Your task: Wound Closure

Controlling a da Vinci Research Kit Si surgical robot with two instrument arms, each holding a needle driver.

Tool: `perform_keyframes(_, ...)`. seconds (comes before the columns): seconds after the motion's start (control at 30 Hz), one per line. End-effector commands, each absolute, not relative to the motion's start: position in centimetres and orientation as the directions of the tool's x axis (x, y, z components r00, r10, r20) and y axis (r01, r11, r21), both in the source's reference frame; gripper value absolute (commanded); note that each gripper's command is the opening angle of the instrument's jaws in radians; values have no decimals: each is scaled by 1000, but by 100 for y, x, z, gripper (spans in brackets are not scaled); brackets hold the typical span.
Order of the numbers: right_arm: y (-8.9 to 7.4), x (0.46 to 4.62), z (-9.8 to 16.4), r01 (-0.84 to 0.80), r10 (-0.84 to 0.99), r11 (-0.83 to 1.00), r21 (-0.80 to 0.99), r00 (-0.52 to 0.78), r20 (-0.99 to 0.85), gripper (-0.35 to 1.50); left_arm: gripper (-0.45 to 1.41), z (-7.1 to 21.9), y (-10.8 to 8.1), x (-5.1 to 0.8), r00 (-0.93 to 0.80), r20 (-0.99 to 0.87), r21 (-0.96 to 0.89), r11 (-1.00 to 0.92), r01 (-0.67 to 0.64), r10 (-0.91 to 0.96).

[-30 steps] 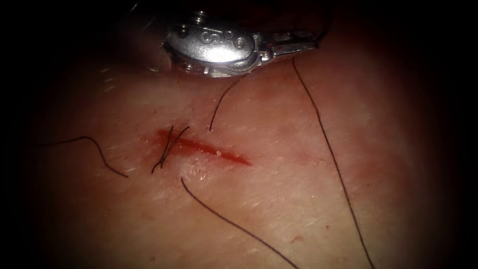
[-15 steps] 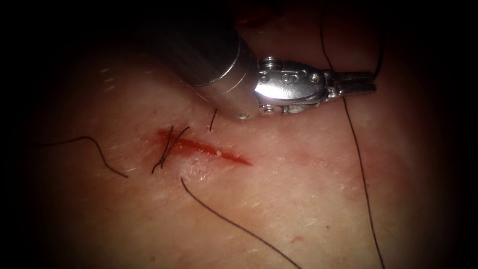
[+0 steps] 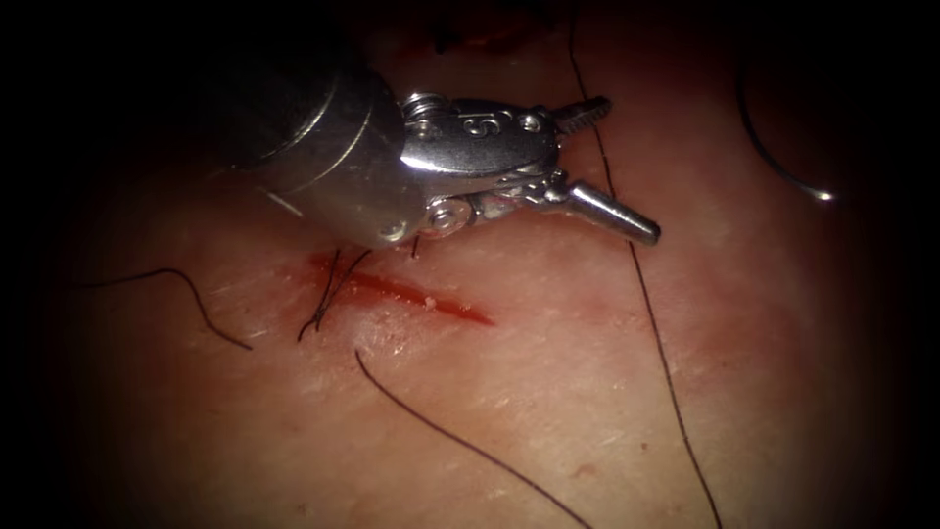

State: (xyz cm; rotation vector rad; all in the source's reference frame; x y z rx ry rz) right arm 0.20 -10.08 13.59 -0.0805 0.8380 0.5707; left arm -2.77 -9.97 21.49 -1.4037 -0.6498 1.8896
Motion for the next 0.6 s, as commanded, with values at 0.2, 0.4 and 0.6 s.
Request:
perform_keyframes(0.2,-967,52,1387,-499,457,848,181,513,-727,148,125,2080,-1025,-277,-207,-689,-668,-720,-191,694)
perform_keyframes(0.4,-923,69,1395,-520,468,833,191,477,-744,148,123,2028,-1044,-255,-230,-736,-612,-771,-177,637)
perform_keyframes(0.6,-877,113,1408,-458,448,854,248,404,-798,140,123,2009,-1097,-229,-277,-803,-497,-850,-173,527)
